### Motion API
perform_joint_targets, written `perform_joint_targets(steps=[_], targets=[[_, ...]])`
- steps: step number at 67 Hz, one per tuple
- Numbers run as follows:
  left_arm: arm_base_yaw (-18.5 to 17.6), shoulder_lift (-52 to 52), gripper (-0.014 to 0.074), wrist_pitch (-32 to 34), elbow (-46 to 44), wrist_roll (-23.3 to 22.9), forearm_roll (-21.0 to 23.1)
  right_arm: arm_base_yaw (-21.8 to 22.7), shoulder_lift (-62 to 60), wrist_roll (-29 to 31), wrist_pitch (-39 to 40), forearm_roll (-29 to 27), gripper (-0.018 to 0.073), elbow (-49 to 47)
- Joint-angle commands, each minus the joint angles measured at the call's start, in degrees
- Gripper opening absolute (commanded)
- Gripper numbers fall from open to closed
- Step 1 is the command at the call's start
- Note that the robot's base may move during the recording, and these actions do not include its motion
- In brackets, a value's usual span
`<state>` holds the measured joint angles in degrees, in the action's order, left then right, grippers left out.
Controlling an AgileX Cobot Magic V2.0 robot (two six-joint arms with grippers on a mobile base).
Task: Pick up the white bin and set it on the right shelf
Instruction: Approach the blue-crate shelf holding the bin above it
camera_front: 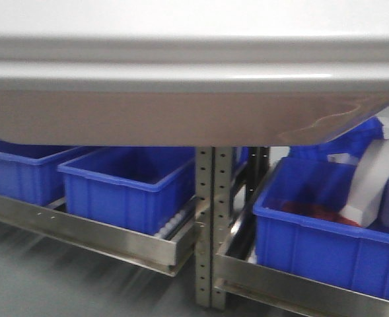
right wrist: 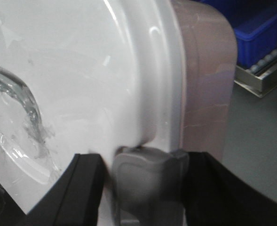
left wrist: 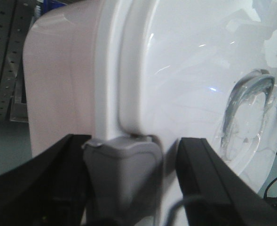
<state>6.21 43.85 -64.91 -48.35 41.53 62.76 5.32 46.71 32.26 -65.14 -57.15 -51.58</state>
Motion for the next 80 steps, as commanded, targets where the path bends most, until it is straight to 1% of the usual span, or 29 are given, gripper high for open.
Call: perform_joint_targets(steps=[1, 80], targets=[[-1.16, -0.47, 0.0250, -7.11, -1.56, 0.57, 10.49, -0.73, -0.57, 0.30, -3.60, -13.68, 0.0387, -1.83], [-1.16, -0.47, 0.0250, -7.11, -1.56, 0.57, 10.49, -0.73, -0.57, 0.30, -3.60, -13.68, 0.0387, -1.83]])
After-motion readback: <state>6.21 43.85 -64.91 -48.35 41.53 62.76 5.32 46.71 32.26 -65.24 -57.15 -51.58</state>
